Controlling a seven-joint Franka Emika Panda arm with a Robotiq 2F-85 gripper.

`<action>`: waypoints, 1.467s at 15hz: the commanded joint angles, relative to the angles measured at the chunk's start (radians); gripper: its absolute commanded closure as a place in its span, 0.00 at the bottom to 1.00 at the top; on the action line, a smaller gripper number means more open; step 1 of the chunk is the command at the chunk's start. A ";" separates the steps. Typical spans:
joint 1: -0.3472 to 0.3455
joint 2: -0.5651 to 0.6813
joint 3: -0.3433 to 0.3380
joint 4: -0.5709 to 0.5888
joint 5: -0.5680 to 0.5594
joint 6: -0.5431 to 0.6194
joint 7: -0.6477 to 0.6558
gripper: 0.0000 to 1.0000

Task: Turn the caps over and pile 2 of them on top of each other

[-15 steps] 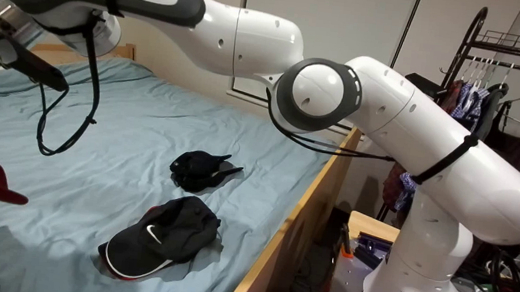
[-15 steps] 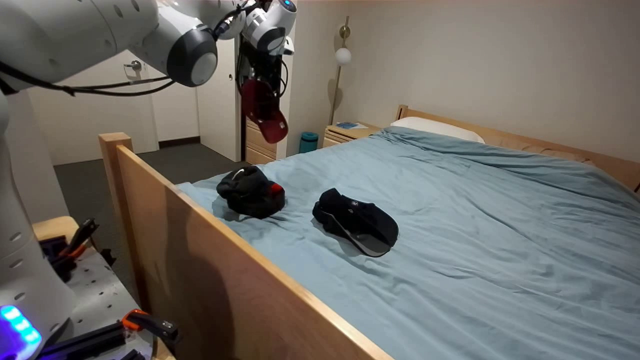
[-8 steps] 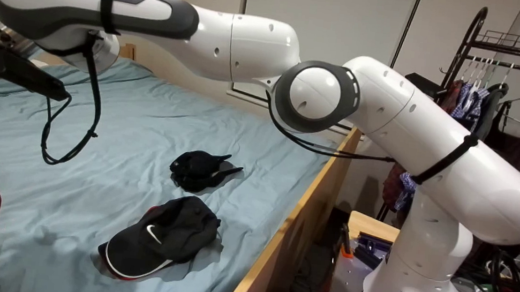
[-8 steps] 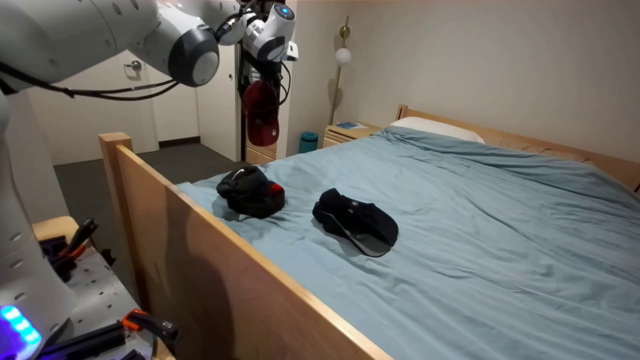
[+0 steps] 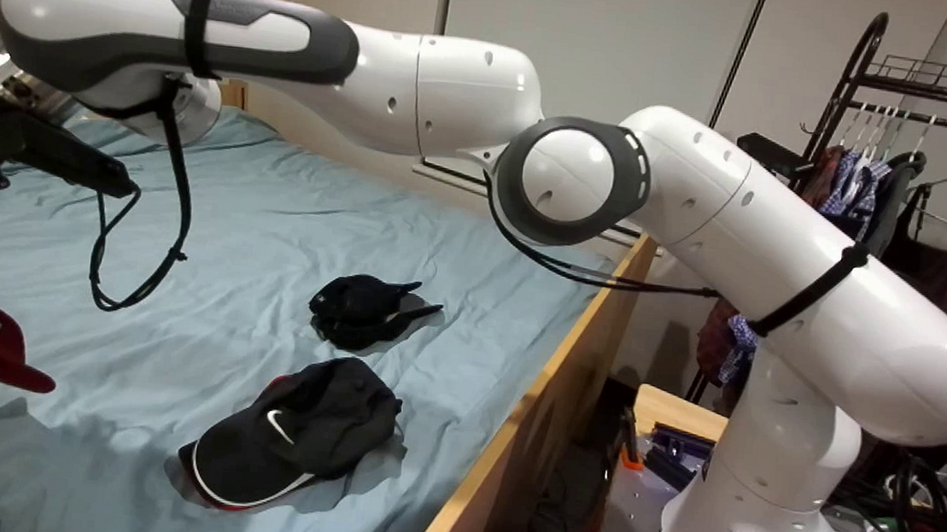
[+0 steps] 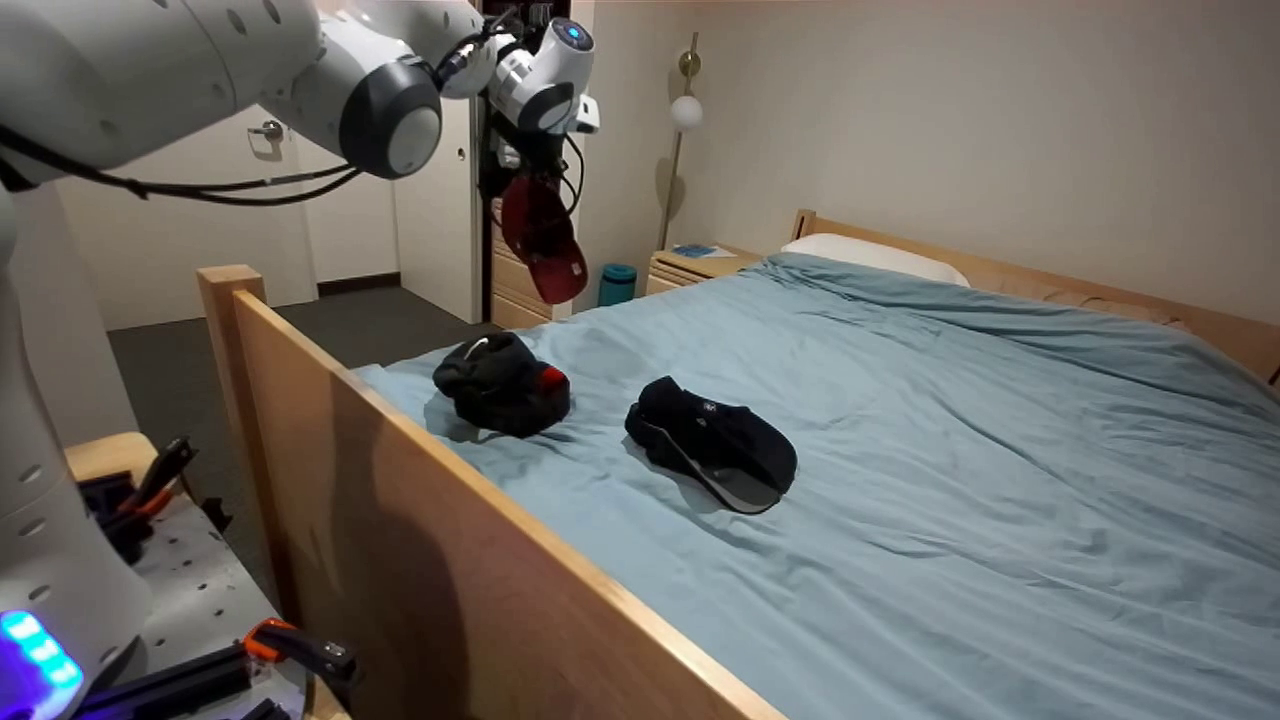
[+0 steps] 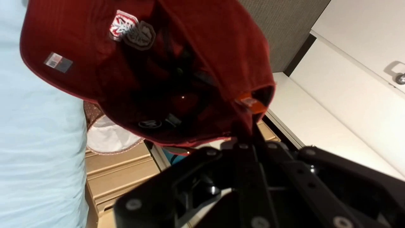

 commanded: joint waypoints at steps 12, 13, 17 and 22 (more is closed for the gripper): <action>-0.104 -0.032 -0.212 -0.131 -0.057 -0.013 -0.100 0.99; -0.109 -0.036 -0.208 -0.140 -0.060 -0.021 -0.147 0.99; -0.118 -0.076 -0.212 -0.216 -0.086 -0.066 -0.315 0.99; -0.135 -0.168 -0.260 -0.370 -0.136 -0.064 -0.437 0.99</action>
